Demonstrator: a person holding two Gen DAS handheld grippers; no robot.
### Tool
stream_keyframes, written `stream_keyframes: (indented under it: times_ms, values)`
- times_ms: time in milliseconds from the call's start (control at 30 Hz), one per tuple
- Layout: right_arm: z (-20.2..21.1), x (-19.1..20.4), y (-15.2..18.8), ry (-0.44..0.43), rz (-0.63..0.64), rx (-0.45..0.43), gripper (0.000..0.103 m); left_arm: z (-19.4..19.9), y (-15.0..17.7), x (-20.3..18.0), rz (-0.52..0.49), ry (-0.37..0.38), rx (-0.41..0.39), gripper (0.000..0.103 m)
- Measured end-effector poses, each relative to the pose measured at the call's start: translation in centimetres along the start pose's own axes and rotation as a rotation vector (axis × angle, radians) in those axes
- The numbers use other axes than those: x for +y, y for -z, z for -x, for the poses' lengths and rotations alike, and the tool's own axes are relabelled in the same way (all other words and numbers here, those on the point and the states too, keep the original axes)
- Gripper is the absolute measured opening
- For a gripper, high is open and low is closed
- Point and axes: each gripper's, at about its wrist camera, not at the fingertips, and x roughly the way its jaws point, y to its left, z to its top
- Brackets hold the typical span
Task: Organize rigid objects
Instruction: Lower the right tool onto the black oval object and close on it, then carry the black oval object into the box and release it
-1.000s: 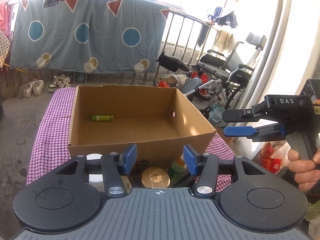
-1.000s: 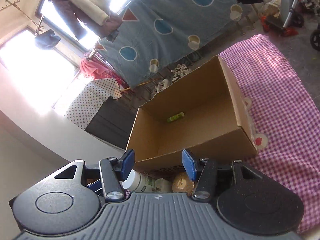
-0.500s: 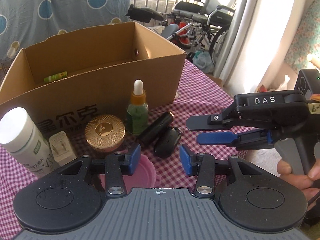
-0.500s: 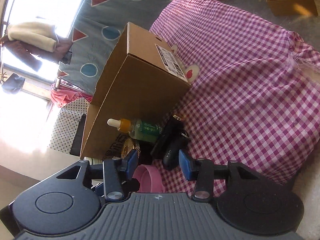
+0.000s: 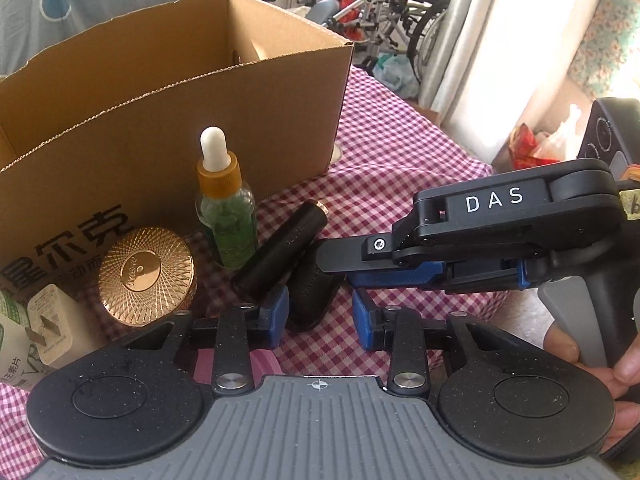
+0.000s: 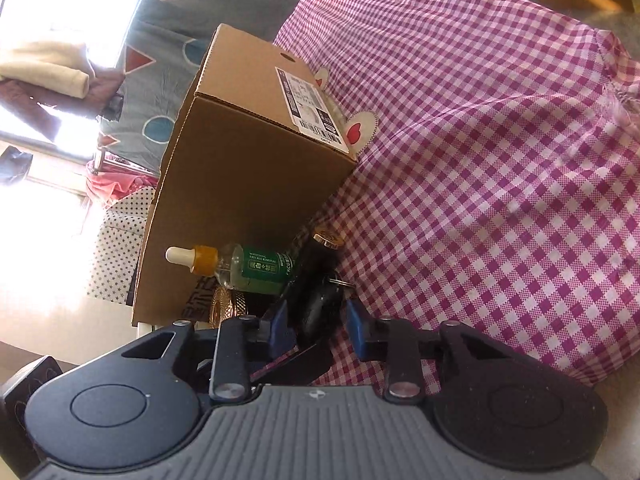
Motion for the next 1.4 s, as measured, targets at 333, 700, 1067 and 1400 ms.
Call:
stream_keyframes:
  times_ms: [333, 700, 1067, 1400]
  values:
    - [-1.3, 0.6, 0.0, 0.002, 0.027, 0.009, 0.023, -0.2, -0.1, 0.3, 0.023, 0.051, 0.001, 0.034]
    - [0.3, 0.3, 0.9, 0.019, 0.023, -0.023, 0.017, -0.2, 0.0, -1.0, -0.012, 0.073, -0.008, 0.033]
    - [0.5, -0.3, 1.1, 0.013, 0.008, -0.002, 0.016, -1.0, 0.9, -1.3, -0.028, 0.041, -0.001, 0.035]
    - [1.8, -0.5, 1.6, -0.022, -0.002, -0.018, 0.016, -0.4, 0.9, -1.8, -0.021, 0.049, -0.006, 0.035]
